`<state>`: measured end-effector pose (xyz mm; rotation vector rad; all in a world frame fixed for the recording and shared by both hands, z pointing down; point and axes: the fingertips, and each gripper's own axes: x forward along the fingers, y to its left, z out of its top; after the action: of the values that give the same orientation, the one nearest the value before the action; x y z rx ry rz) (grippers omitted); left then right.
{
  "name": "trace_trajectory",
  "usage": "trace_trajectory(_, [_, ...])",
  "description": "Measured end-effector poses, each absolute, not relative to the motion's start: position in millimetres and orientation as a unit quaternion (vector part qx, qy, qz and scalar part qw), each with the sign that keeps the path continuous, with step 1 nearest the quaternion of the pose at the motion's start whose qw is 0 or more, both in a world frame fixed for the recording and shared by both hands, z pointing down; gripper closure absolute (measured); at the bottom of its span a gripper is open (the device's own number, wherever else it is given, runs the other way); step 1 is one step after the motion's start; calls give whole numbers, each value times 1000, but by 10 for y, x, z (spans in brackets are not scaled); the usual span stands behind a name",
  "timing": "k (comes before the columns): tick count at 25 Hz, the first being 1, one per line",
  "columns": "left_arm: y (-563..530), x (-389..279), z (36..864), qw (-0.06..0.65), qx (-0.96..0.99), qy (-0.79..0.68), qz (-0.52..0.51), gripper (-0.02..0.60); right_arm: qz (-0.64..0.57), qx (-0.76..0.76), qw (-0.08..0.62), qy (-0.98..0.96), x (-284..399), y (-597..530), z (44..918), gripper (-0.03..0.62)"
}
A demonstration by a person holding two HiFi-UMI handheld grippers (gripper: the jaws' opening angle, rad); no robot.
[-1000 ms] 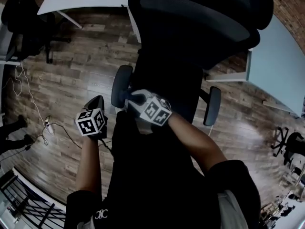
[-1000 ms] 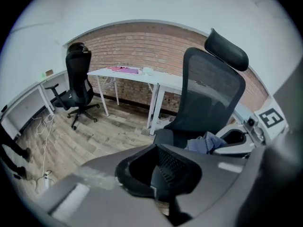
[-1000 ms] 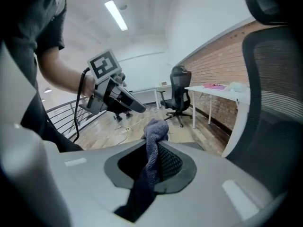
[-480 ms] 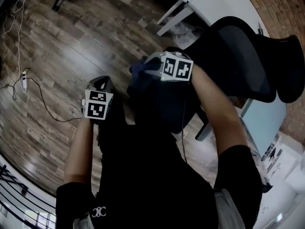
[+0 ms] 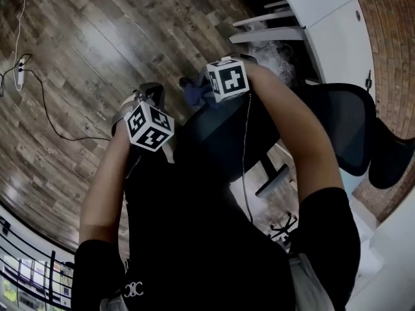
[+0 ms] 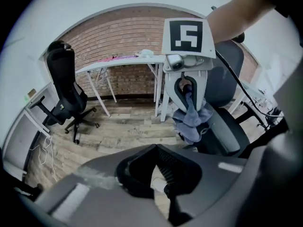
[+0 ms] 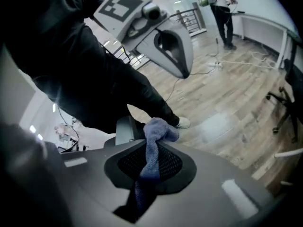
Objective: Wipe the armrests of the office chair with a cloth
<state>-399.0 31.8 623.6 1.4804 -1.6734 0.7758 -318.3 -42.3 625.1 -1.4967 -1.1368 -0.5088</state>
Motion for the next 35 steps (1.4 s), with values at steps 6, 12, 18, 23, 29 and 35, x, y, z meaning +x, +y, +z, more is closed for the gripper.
trace_trajectory(6, [565, -4171, 6486, 415, 560, -657, 287, 575, -187, -699, 606, -332, -3012, -349, 6693, 548])
trace_trajectory(12, [820, -4115, 6756, 453, 557, -645, 261, 576, -101, -689, 689, -203, -2636, -464, 6997, 548])
trace_trajectory(18, [899, -4069, 6896, 460, 567, -629, 266, 575, -58, -656, 734, -167, -2356, -652, 7199, 548])
trace_trajectory(23, [876, -4104, 6931, 455, 575, -624, 272, 577, -21, -634, 753, -173, -2263, -702, 7303, 548])
trace_trajectory(29, [869, -4043, 7011, 461, 585, -606, 279, 575, -20, -624, 759, -183, -2269, -710, 7513, 549])
trace_trajectory(35, [929, -4045, 7089, 460, 595, -589, 296, 577, -21, -621, 759, -193, -2278, -708, 7781, 548])
